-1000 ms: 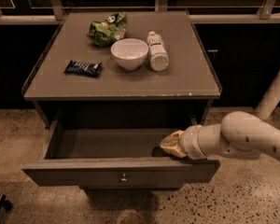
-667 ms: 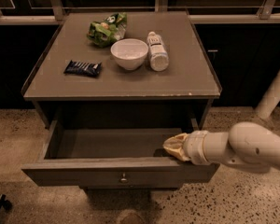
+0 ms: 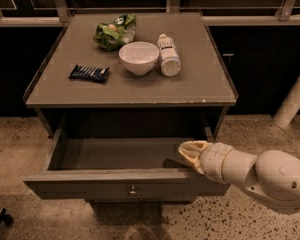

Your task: Open top drawer

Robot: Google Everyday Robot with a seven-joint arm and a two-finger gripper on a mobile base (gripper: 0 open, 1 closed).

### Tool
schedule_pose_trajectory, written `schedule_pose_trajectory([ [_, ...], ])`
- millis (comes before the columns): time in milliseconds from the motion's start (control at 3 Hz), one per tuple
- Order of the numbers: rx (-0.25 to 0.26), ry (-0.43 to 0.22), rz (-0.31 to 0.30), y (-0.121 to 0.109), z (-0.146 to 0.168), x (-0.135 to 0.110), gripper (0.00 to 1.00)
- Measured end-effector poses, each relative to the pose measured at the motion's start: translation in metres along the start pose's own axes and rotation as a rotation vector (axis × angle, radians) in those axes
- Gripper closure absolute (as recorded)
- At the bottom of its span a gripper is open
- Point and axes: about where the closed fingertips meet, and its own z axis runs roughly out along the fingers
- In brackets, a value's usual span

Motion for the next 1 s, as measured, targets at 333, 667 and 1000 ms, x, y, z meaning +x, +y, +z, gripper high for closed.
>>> schedule_pose_trajectory([
  [333,-0.003,-0.001,-0.001,0.0009,0.0001,-0.0004,0.59],
  [667,-0.003,-0.001,-0.001,0.0009,0.0001,-0.0004,0.36],
  [1000,-0.003,-0.001,-0.001,0.0009,0.0001,-0.0004,0.1],
])
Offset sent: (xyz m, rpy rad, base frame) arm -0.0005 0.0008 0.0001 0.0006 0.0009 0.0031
